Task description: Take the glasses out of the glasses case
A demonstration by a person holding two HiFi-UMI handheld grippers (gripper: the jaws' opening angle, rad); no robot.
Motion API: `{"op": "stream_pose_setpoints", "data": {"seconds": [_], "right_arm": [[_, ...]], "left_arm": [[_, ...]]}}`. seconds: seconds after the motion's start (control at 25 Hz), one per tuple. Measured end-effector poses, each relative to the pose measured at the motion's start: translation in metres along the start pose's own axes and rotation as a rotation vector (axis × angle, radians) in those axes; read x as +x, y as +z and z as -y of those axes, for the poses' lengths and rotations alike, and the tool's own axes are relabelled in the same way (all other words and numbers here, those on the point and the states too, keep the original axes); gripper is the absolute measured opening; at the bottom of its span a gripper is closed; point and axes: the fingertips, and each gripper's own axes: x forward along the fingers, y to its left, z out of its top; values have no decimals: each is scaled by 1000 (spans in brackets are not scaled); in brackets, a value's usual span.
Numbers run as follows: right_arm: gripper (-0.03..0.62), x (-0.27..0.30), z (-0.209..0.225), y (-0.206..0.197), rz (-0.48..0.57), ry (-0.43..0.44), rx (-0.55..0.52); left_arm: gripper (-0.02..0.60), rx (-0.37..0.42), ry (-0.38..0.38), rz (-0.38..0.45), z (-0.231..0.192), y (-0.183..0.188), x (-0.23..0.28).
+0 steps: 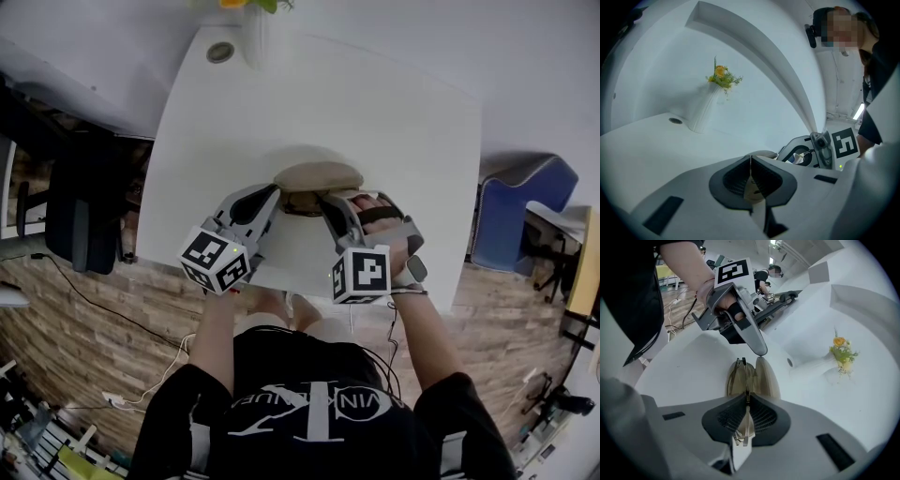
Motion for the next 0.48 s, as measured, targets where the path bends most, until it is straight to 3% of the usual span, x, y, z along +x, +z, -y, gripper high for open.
{"op": "stream_pose_setpoints", "data": {"seconds": [0.48], "right_arm": [[38, -21, 2, -4, 36, -27, 52]], "left_arm": [[15, -6, 7, 2, 3, 2, 0]]}}
